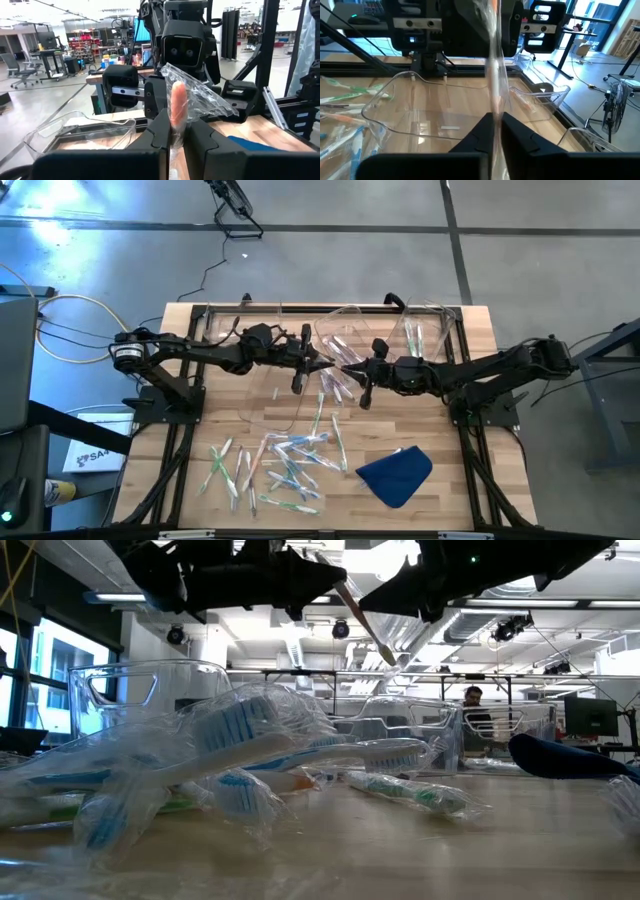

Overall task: Pick & Place Toothbrushes
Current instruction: Put the orange toothbrush into the top left transparent bin

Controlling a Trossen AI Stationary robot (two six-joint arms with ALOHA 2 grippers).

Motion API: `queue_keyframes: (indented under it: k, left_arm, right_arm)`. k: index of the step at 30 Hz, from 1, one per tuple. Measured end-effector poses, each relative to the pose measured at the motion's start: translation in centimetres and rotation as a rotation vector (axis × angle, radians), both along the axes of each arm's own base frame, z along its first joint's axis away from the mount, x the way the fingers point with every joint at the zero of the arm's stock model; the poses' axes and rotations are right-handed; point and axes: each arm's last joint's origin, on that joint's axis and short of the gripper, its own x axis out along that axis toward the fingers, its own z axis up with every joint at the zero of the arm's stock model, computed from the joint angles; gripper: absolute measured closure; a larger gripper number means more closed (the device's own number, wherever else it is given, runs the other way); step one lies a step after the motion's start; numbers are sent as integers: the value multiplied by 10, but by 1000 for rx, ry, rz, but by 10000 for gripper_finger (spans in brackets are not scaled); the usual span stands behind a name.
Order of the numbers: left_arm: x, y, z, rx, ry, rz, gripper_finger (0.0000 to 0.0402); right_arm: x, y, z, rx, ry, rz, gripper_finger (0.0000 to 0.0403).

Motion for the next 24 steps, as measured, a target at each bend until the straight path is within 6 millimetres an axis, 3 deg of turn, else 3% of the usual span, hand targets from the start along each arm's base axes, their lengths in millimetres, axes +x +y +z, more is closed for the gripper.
queue_keyframes:
  k: [10, 16, 24]
  left_arm:
    - [0, 2, -1, 29, 5, -3, 381]
    - [-12, 21, 8, 45, 2, 9, 381]
    - [-51, 46, 36, 88, 16, 30, 382]
  right_arm:
    - [-5, 8, 7, 4, -18, 30, 262]
    - [-18, 19, 19, 9, -27, 73, 250]
    - [-30, 25, 22, 61, 21, 92, 262]
